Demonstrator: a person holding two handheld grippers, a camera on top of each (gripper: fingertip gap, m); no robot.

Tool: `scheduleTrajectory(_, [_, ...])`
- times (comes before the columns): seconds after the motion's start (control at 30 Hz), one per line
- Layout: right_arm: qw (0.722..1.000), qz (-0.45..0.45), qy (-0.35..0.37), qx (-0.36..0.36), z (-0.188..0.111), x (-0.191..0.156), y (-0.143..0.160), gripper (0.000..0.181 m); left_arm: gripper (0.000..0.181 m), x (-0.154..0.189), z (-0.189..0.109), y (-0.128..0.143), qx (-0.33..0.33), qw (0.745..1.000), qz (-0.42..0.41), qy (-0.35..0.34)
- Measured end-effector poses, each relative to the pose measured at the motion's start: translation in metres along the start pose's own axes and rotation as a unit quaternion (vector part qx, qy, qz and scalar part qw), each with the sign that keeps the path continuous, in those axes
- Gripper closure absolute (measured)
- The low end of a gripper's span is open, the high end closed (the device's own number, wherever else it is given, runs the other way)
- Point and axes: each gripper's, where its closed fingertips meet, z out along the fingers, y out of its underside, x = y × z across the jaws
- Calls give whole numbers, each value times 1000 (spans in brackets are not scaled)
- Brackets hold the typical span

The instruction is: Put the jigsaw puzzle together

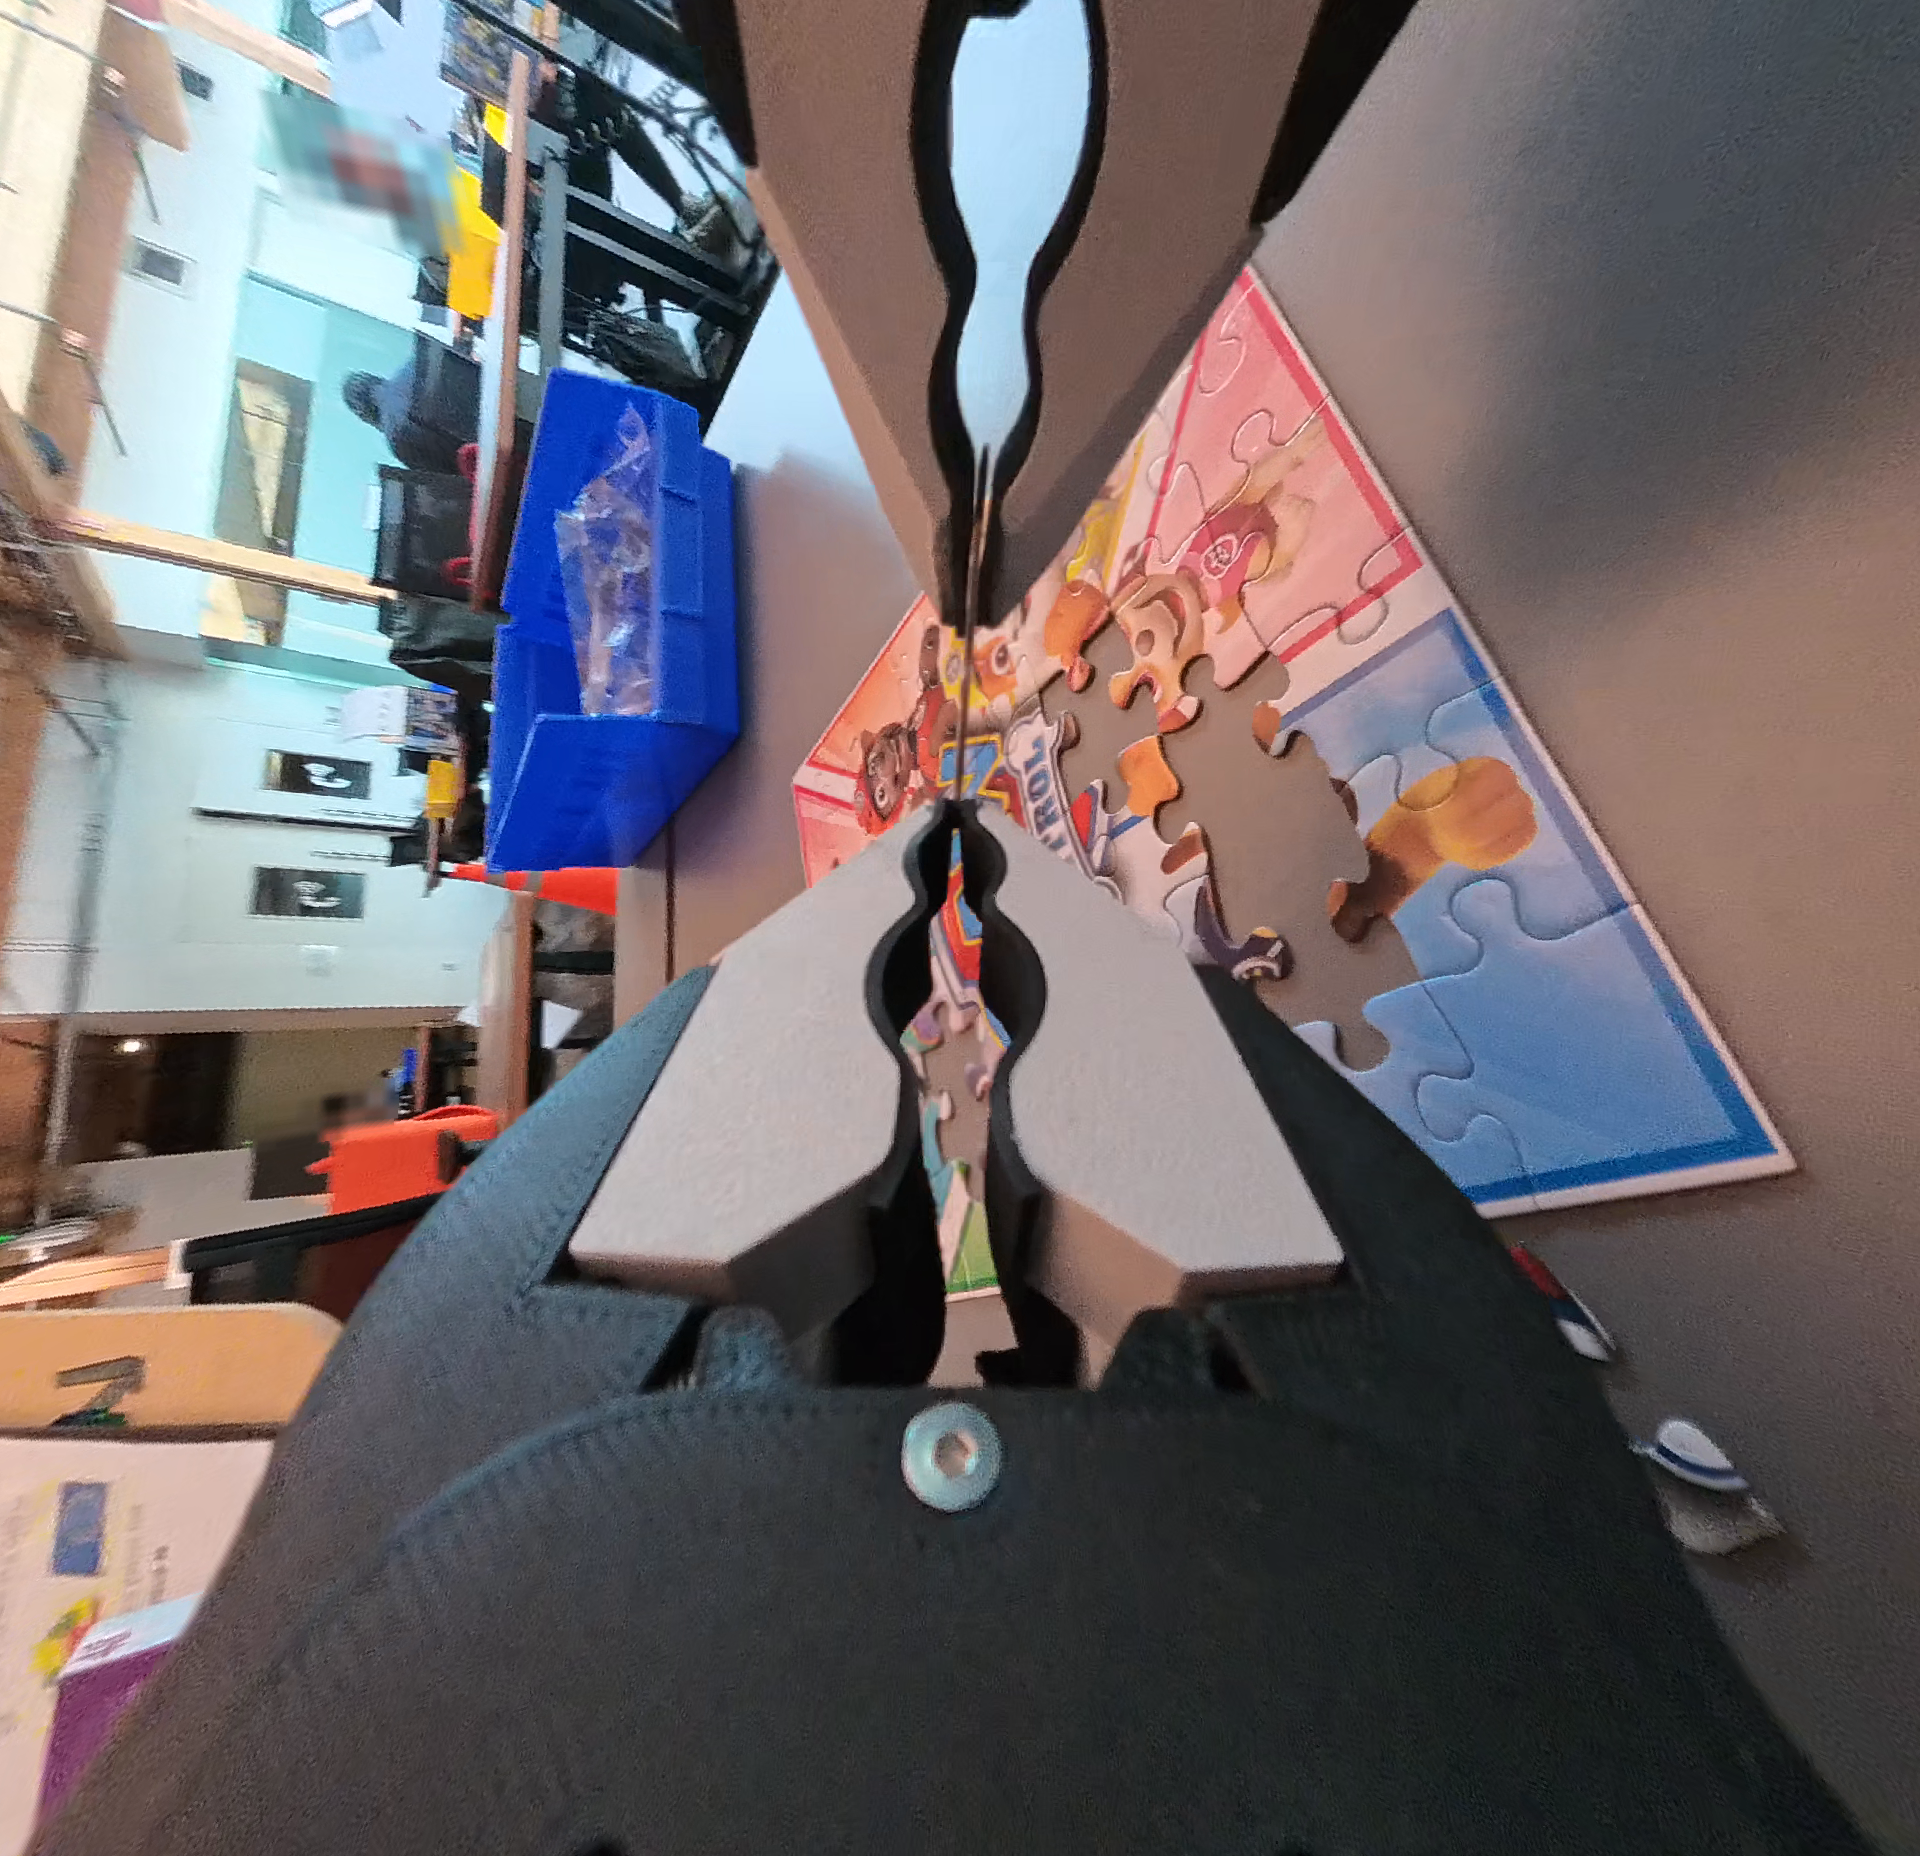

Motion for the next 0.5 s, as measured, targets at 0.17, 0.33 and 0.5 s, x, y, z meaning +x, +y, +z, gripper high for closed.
scheduleTrajectory(0.17, [1000, 13, 10, 10, -5, 2, -3, 179, 181, 1, 0, 3, -12, 1000, 20, -10])
scheduleTrajectory(0.33, [1000, 4, 6, -6, -9, -2, -5, 171, 181, 6, 3, 5, -23, 999, 25, -1])
scheduleTrajectory(0.5, [1000, -1, -8, -29, 1, -7, 4, 181, 181, 8, -1, 9, -19, 1000, 13, 19])
